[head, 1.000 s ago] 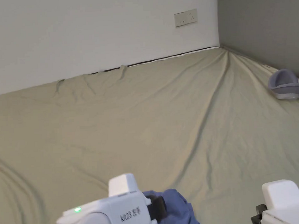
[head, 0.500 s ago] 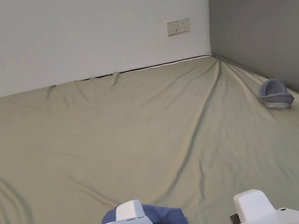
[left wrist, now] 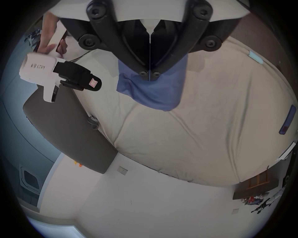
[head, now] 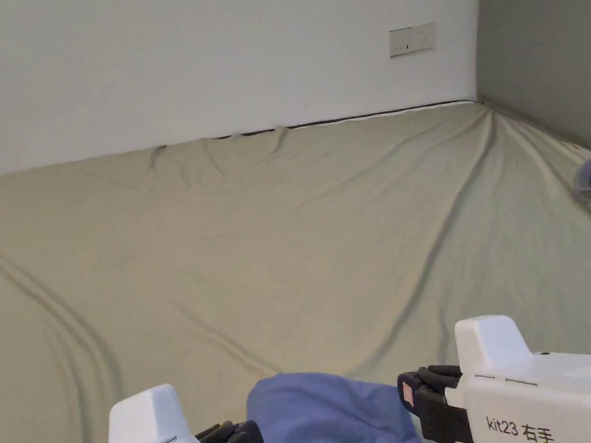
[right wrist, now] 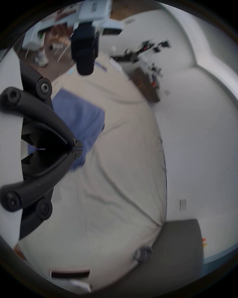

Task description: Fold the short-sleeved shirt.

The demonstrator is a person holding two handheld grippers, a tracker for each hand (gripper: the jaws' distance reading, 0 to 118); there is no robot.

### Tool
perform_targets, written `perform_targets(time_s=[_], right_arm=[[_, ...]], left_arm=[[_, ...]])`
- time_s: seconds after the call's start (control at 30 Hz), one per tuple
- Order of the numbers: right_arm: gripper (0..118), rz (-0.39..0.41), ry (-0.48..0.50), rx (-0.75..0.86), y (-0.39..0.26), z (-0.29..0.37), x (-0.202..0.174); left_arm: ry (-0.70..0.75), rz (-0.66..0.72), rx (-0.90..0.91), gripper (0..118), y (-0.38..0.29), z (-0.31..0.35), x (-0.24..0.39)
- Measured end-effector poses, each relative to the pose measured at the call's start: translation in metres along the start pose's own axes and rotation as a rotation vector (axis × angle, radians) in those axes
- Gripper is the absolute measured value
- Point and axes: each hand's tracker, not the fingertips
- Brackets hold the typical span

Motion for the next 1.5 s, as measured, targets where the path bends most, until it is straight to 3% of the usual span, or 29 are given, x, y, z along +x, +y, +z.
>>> perform_targets(time_s=[0.07, 0.17, 0.27, 0.33, 0.37, 0.4, 0.43, 0.47, 0.53, 0.57, 0.6, 0.83, 0.87, 0.9, 0.93, 1.13, 1.3, 1.5], right_arm=[[0, -0.113, 0.182, 0.030, -0.002, -0.013, 0.015], [0, -0.365, 0.416, -0.048, -0.018, -0.051, 0.047], [0, -0.520, 0.465, -0.147, -0.047, -0.093, 0.074], [0, -0.568, 0.357, -0.264, -0.069, -0.120, 0.087], [0, -0.553, 0.312, -0.307, -0.079, -0.128, 0.090], [0, -0.556, 0.385, -0.259, -0.085, -0.127, 0.093], [0, -0.627, 0.480, -0.163, -0.084, -0.119, 0.098], [0, -0.636, 0.413, -0.221, -0.084, -0.118, 0.099], [0, -0.581, 0.428, -0.214, -0.083, -0.117, 0.100], [0, -0.571, 0.421, -0.217, -0.081, -0.116, 0.100], [0, -0.572, 0.426, -0.219, -0.080, -0.117, 0.101], [0, -0.607, 0.469, -0.228, -0.083, -0.119, 0.109], [0, -0.600, 0.467, -0.231, -0.082, -0.120, 0.107], [0, -0.595, 0.462, -0.236, -0.080, -0.119, 0.106], [0, -0.585, 0.449, -0.244, -0.077, -0.117, 0.105], [0, -0.472, 0.356, -0.200, -0.053, -0.088, 0.099], [0, -0.361, 0.237, -0.164, -0.032, -0.080, 0.086], [0, -0.408, 0.229, -0.136, -0.029, -0.077, 0.077]], left_arm=[[-0.002, 0.035, 0.016, 0, 0.003, 0.004, -0.005], [-0.001, 0.050, 0.022, 0, 0.010, 0.001, -0.011], [0.010, 0.055, 0.026, 0, 0.018, -0.005, -0.016], [0.015, 0.065, 0.009, 0, 0.022, -0.020, -0.019], [0.011, 0.067, -0.003, 0, 0.025, -0.027, -0.022], [0.005, 0.073, -0.019, 0, 0.028, -0.035, -0.025], [-0.001, 0.092, -0.047, 2, 0.029, -0.046, -0.030], [-0.002, 0.133, -0.085, 17, 0.031, -0.060, -0.035], [0.053, 0.155, -0.152, 83, 0.032, -0.088, -0.042], [0.090, 0.157, -0.184, 108, 0.030, -0.103, -0.044], [0.124, 0.157, -0.204, 118, 0.029, -0.112, -0.043], [-0.040, -0.042, -0.358, 112, 0.025, -0.160, -0.033], [-0.069, -0.043, -0.355, 100, 0.024, -0.165, -0.031], [-0.088, -0.033, -0.353, 68, 0.025, -0.169, -0.031], [-0.121, -0.016, -0.359, 60, 0.027, -0.173, -0.032], [-0.177, -0.011, -0.408, 47, 0.057, -0.152, -0.059], [-0.020, -0.145, -0.380, 43, 0.111, -0.114, -0.080], [0.186, -0.136, -0.353, 40, 0.163, -0.043, -0.155]])
